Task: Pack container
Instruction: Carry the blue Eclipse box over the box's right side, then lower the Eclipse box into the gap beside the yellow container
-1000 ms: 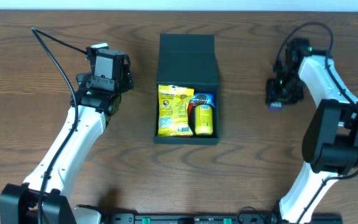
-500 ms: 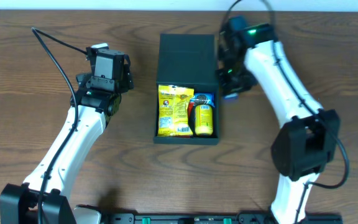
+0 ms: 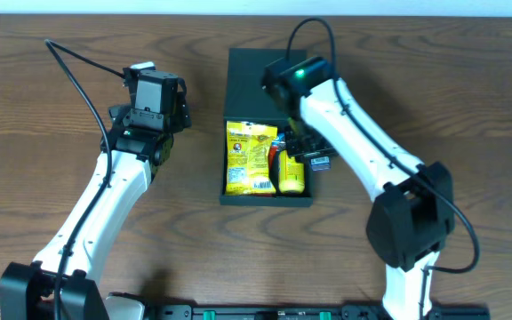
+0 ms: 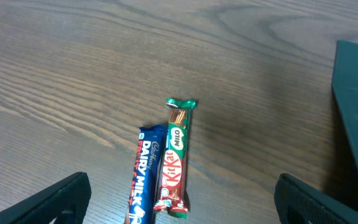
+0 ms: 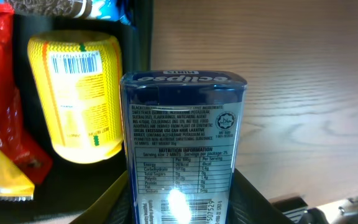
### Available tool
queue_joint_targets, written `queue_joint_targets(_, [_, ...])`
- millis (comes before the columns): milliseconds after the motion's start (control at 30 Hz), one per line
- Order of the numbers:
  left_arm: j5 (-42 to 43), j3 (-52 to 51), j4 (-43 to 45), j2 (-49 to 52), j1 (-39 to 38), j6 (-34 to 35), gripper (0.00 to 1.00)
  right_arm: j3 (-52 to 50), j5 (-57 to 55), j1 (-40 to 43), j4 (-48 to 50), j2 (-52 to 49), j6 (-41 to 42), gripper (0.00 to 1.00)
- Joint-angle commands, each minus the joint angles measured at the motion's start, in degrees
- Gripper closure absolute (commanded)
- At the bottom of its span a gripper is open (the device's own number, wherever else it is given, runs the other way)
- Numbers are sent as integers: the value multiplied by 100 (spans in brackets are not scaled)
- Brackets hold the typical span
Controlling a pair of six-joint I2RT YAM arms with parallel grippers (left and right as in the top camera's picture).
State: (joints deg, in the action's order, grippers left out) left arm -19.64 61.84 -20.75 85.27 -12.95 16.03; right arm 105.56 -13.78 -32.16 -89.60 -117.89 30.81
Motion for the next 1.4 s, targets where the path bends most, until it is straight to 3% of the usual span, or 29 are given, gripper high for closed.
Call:
queue_joint_targets(0, [-20,57,-22,-63,20,-92,5,-33,-826,-459,-61,157,901,98])
queue_joint_targets(333, [-20,57,-17,-63,20,-278,5,-382,-1237,-1032,-72,151,2262,98])
queue_joint_targets(700, [-17,57,-31,-63,20,-278,5,-909,-1305,-1023,540,151,2332,98])
queue_joint_targets(733, [-17,57,-37,-63,20,-278,5,-911,-1303,-1019,542,151,2310,96])
queue_joint_targets(767, [-17,57,-46,-63,20,-278,5,-914,-1305,-1019,540,151,2304,79])
queue_joint_targets(833, [-17,57,-90,-63,17,-278,5,-914,-1300,-1021,542,151,2236,32])
queue_joint_targets(900, [-17,57,-133,-63,20,-278,5,-914,-1300,-1021,540,151,2105,7])
queue_joint_targets(933, [-15,57,-149,-63,20,-278,5,-914,-1303,-1021,540,151,2033,3])
queue_joint_targets(1200, [-15,57,-160,-63,17,-278,5,-914,-1349,-1019,516,153,1967,1])
queue_joint_targets(1300, [-15,57,-157,-63,17,-275,5,-914,-1416,-1019,468,153,1923,18])
queue_joint_targets(1367, [-15,57,-157,-63,17,-275,5,-909,-1480,-1019,435,153,1878,18])
